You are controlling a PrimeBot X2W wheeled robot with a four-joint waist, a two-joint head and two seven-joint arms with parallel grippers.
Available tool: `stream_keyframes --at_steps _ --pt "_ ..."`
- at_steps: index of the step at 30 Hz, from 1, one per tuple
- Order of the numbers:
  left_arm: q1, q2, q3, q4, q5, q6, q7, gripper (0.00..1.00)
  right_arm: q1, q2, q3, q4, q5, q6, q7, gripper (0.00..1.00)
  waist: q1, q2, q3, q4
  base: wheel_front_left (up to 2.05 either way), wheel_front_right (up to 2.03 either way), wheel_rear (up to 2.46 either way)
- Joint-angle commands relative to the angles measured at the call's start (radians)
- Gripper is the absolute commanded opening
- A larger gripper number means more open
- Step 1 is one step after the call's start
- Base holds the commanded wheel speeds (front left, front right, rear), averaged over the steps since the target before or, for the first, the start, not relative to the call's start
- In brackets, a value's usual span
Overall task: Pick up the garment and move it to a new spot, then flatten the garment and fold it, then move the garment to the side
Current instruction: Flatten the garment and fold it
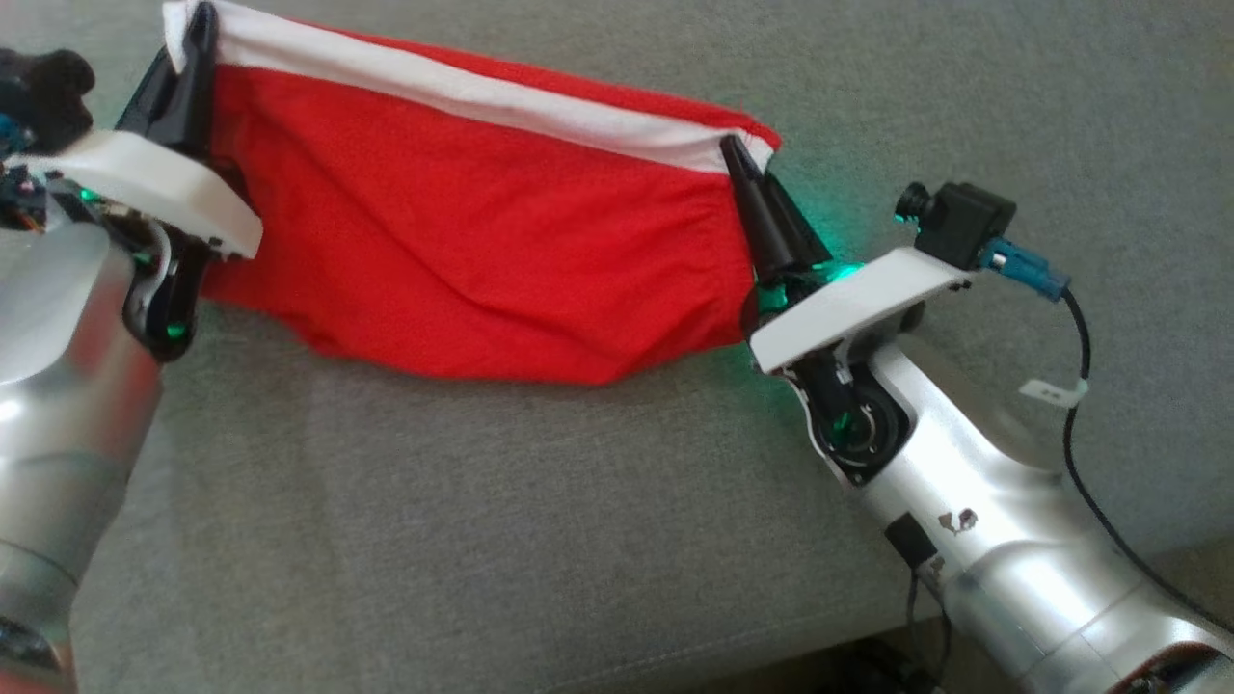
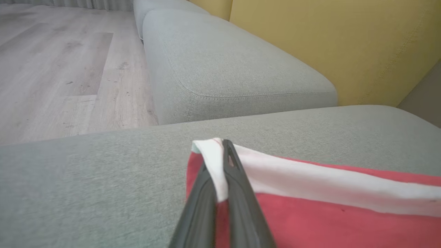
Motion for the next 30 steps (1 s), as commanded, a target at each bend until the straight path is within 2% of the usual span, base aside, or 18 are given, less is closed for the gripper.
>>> stream_keyframes --at_steps 1,10,11,12,13,22,26,30 --pt "-0.054 0.054 0.005 -0.005 -0.010 0.002 -0.009 0.00 -0.003 0.021 -0.006 -0.029 -0.017 -0.001 -0.012 0.00 -0.0001 0.0000 0.025 -0.023 0.00 0.00 0.00" --pt "-0.100 0.055 -0.091 0.095 -0.064 0.002 -0.027 0.00 0.011 0.041 -0.019 -0.027 -0.057 -0.001 -0.012 0.00 -0.0001 0.0000 0.036 -0.030 0.00 0.00 0.00" --pt "-0.100 0.054 -0.101 0.101 -0.070 0.002 -0.030 0.05 0.012 0.042 -0.018 -0.026 -0.059 -0.001 -0.012 0.00 -0.0001 0.0000 0.034 -0.029 0.00 0.00 0.00" --pt "-0.100 0.051 -0.111 0.106 -0.075 0.002 -0.034 0.47 0.014 0.043 -0.019 -0.025 -0.060 -0.001 -0.012 0.20 -0.0001 0.0000 0.031 -0.026 0.00 0.00 0.00" --pt "-0.101 0.047 -0.119 0.109 -0.082 0.002 -0.037 1.00 0.015 0.044 -0.017 -0.020 -0.063 -0.001 -0.012 1.00 -0.0001 0.0000 0.028 -0.022 0.00 0.00 0.00" --pt "-0.077 0.044 -0.162 0.141 -0.143 0.002 -0.072 1.00 0.052 0.023 -0.061 0.009 -0.117 -0.001 -0.012 1.00 -0.0001 0.0000 -0.022 0.005 0.00 0.00 0.00" --pt "-0.039 0.045 -0.143 0.169 -0.154 0.002 -0.082 1.00 0.095 0.006 -0.103 0.015 -0.165 -0.001 -0.012 1.00 -0.0001 0.0000 -0.058 0.012 0.00 0.00 0.00" --pt "0.006 0.035 -0.051 0.159 -0.118 0.011 -0.083 1.00 0.146 -0.003 -0.198 0.016 -0.240 -0.001 -0.012 1.00 -0.0001 0.0000 -0.086 0.021 0.00 0.00 0.00"
